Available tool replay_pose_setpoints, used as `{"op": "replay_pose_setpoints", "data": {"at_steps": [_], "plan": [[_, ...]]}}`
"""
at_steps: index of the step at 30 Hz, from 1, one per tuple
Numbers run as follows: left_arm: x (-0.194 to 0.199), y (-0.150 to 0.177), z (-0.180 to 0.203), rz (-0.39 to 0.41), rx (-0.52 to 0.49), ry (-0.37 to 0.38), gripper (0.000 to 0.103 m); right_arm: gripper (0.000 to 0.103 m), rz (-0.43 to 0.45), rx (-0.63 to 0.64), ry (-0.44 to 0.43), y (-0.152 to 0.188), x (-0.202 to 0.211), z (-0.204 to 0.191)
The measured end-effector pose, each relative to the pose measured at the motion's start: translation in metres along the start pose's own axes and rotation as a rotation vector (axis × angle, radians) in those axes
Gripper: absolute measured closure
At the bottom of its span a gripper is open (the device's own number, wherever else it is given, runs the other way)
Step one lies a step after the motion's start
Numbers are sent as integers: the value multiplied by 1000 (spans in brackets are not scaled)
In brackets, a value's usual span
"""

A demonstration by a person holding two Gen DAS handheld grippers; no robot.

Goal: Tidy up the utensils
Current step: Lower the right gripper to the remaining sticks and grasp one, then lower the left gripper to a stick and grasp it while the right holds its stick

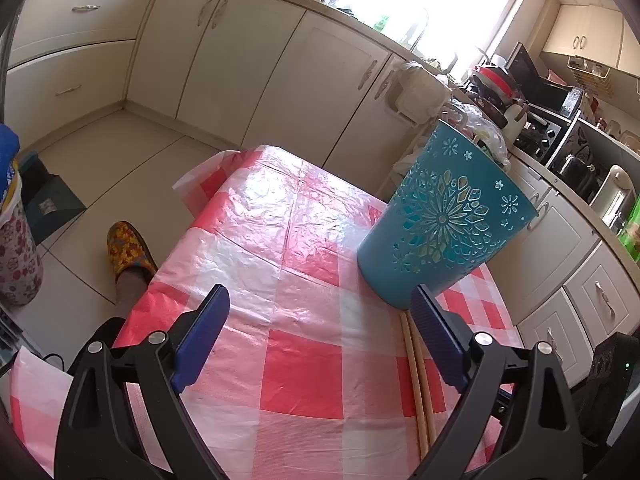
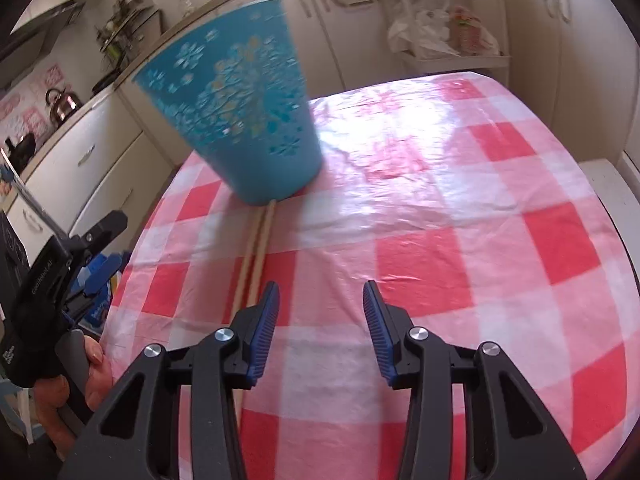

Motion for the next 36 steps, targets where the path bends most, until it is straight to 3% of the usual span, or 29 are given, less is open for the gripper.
{"op": "replay_pose_setpoints", "data": {"at_steps": [5, 13, 18, 20, 23, 31, 36], "plan": [[0, 0, 0, 0, 0, 1, 15, 60, -39, 100, 40, -3, -25, -27], [-1, 2, 1, 0, -2, 6, 15, 60, -43, 197, 102, -4, -39, -38], [-1, 2, 1, 0, -1, 6, 15, 74, -48, 272, 142, -1, -39, -42], [-1, 2, 1, 0, 0, 7, 15, 87, -53, 273, 144, 0, -38, -41], [-1, 2, 2, 1, 0, 8, 15, 92, -62, 253, 156, 3, -29, -28], [-1, 2, 1, 2, 0, 6, 15, 95, -66, 180, 201, 30, 15, 22], [-7, 3, 6, -35, -21, -18, 13, 91, -65, 139, 181, 25, 19, 38]]}}
Point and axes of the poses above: each gripper's, at about its wrist camera, not at the fingertips, and x roughly against the way its jaws point, z to its right, y to its underside, the point moved 6 cm from there along -x, roughly the way its jaws point
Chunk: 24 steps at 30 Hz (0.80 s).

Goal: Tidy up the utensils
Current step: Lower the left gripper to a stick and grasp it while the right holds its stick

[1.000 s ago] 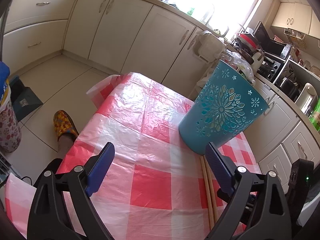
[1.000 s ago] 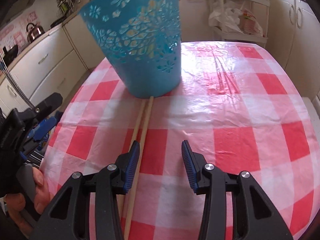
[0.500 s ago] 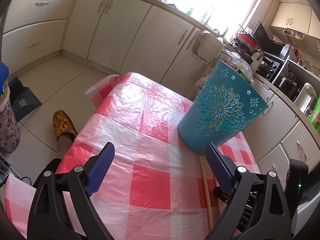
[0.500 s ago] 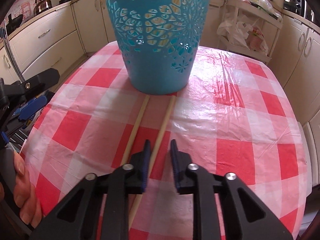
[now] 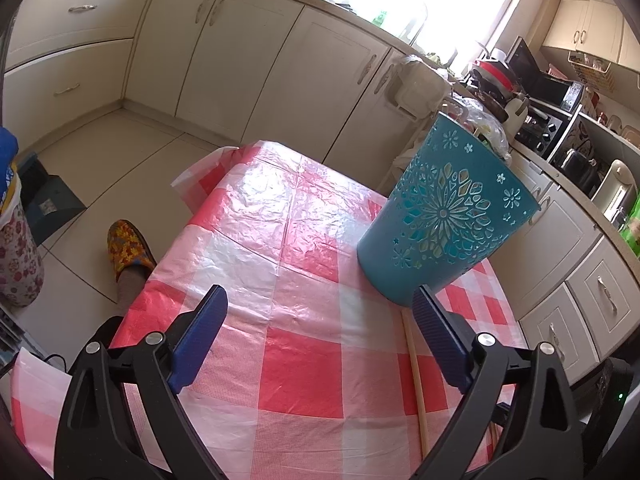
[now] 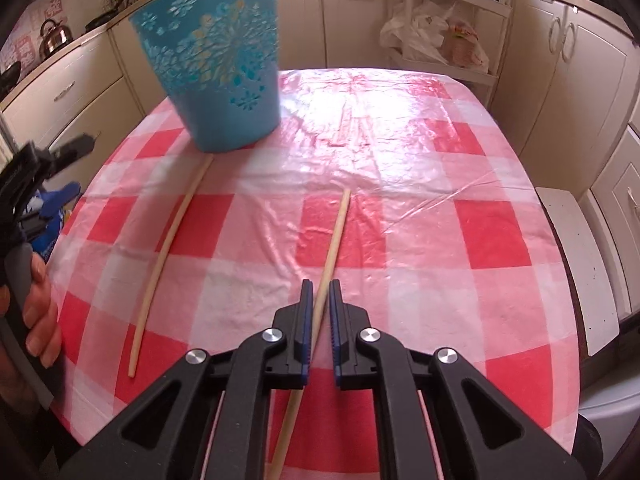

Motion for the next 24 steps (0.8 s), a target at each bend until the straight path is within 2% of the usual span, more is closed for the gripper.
{"op": "replay_pose_setpoints", "data": {"at_steps": [2, 6, 8, 10, 13, 14, 15, 16, 18, 19, 20, 21, 24], "plan": [[-6, 3, 10, -43, -44, -7, 13, 86, 3, -17, -10, -5, -1, 2], [-20, 15, 40, -147, -86, 29, 13, 86, 10, -4, 0, -5, -5, -1], [-28, 22, 63, -181, -156, 24, 13, 89, 18, 20, 19, -4, -5, -4], [-39, 31, 83, -219, -240, -2, 13, 94, 24, 17, 21, -2, -4, -1], [-53, 43, 99, -272, -339, -74, 14, 95, 28, -1, 4, 0, -2, 6], [-57, 47, 101, -296, -355, -92, 19, 95, 28, -5, -2, 1, -2, 7], [-60, 52, 101, -317, -366, -106, 32, 95, 28, -11, -12, 1, -2, 9], [-60, 55, 100, -327, -383, -124, 37, 95, 27, -19, -22, 1, -1, 10], [-55, 61, 103, -303, -447, -124, 70, 95, 26, -30, -38, 0, -2, 12], [-53, 64, 104, -305, -469, -120, 77, 95, 22, -26, -44, 0, -1, 12], [-49, 66, 104, -313, -471, -97, 90, 95, 17, -19, -46, 0, -1, 12], [-45, 68, 101, -328, -454, -69, 96, 95, 9, -20, -53, 0, -1, 12], [-29, 75, 90, -341, -412, -26, 97, 89, 3, -26, -54, -2, -1, 15]]}}
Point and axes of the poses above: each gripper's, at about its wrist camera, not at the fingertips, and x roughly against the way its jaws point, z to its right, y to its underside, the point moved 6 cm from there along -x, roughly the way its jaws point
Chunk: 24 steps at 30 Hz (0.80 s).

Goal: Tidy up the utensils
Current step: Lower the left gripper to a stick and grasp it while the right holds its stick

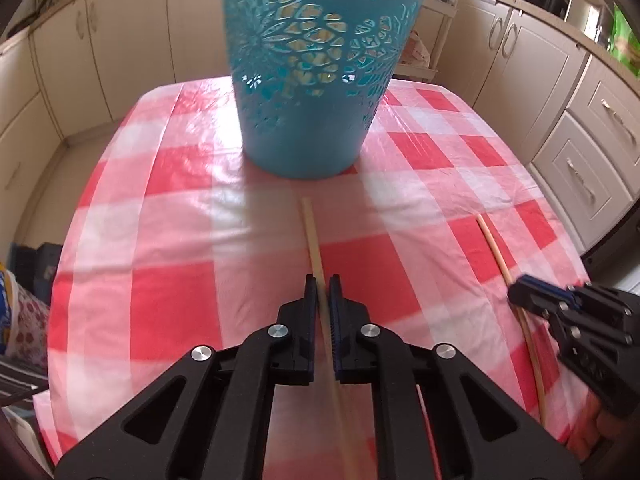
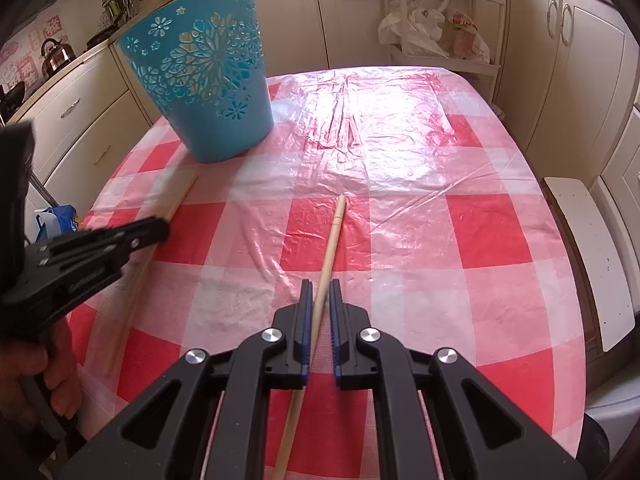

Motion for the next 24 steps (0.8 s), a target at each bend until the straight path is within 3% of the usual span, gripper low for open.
{"op": "replay_pose_setpoints", "data": {"at_steps": [1, 4, 5, 6, 7, 8, 16, 18, 19, 20, 21, 24], "plan": [[4, 3, -2, -2, 11, 22, 97, 81, 3, 2, 5, -1, 0, 0], [15, 14, -10, -12, 40, 52, 96, 80, 5, 34, 21, -2, -2, -4], [16, 13, -11, -17, 43, 53, 88, 82, 4, 55, 24, -1, -2, -7], [17, 11, -12, -19, 44, 45, 70, 86, 4, 68, 20, -1, -3, -10], [16, 5, -16, -12, 44, 28, 61, 95, 0, 84, 16, 0, -4, -14], [18, 0, -17, 4, 37, 3, 53, 95, -2, 99, 12, 1, -4, -17], [2, -16, -14, -38, -44, -79, 53, 94, -26, 128, 6, -1, -6, -19], [-1, -12, -12, -37, -56, -81, 55, 94, -21, 141, 18, 0, -6, -20], [-1, -9, -10, -30, -70, -77, 62, 94, -16, 147, 23, 0, -5, -21], [0, -8, -8, -13, -91, -85, 86, 95, -13, 154, 27, 1, -5, -23], [0, -6, -6, -6, -110, -83, 97, 96, -11, 160, 20, 3, -4, -25], [5, -3, -3, 6, -108, -41, 98, 96, -17, 159, 1, 6, -2, -28]]}}
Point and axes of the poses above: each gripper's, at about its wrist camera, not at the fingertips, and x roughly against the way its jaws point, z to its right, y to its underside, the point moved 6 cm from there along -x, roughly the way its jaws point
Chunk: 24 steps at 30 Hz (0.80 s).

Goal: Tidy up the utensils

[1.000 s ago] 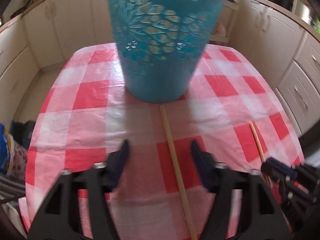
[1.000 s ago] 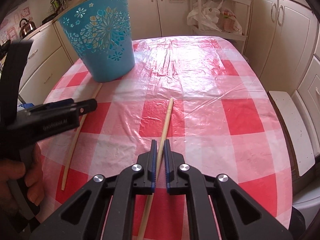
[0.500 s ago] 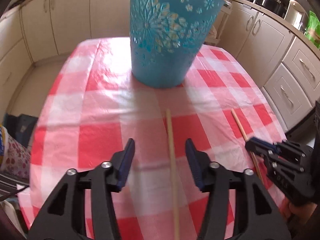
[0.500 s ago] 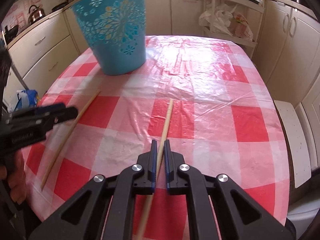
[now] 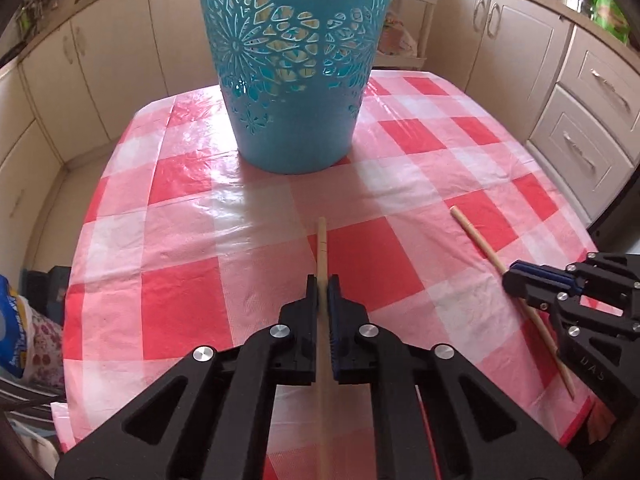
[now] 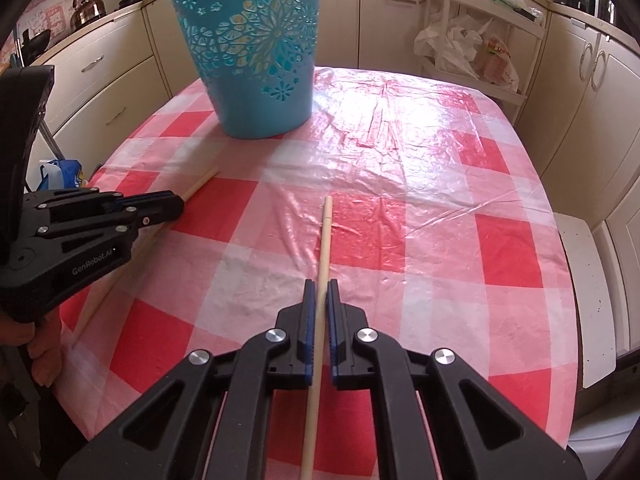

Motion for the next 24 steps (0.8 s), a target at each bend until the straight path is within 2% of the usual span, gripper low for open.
{"op": "replay_pose_setpoints", "data": {"at_steps": [2, 4, 7, 9, 11, 12, 14, 19, 21, 22, 23, 24], "plan": [[4, 1, -1, 1, -7, 13, 98, 96, -4, -8, -10, 0, 2, 1], [4, 2, -5, -34, 12, 34, 98, 95, -16, -7, -11, -1, 1, 2], [2, 4, -11, -63, 26, 38, 89, 92, -25, 16, 1, -1, -1, 0], [2, 4, -10, -69, 1, 36, 84, 92, -25, 32, 14, -1, -1, -2], [0, 4, -3, -73, -51, -1, 83, 95, -19, 28, 15, -1, -2, -2], [0, 4, 0, -70, -71, -16, 85, 97, -19, 27, 8, 0, -2, -3], [0, 4, 2, -70, -74, 2, 98, 97, -19, 15, -11, 0, 0, -4], [3, 5, 1, -84, -85, -3, 97, 97, -46, -4, -37, 1, 3, -1], [3, 5, 0, -86, -91, -12, 93, 89, -49, 3, -25, 0, 4, 1], [2, 5, -1, -84, -94, -23, 91, 72, -51, 2, -25, 0, 3, 2], [2, 5, -2, -80, -95, -37, 84, 62, -49, -2, -26, 0, 4, 3], [3, 5, -4, -75, -91, -50, 77, 62, -46, -2, -24, 0, 4, 3]]}}
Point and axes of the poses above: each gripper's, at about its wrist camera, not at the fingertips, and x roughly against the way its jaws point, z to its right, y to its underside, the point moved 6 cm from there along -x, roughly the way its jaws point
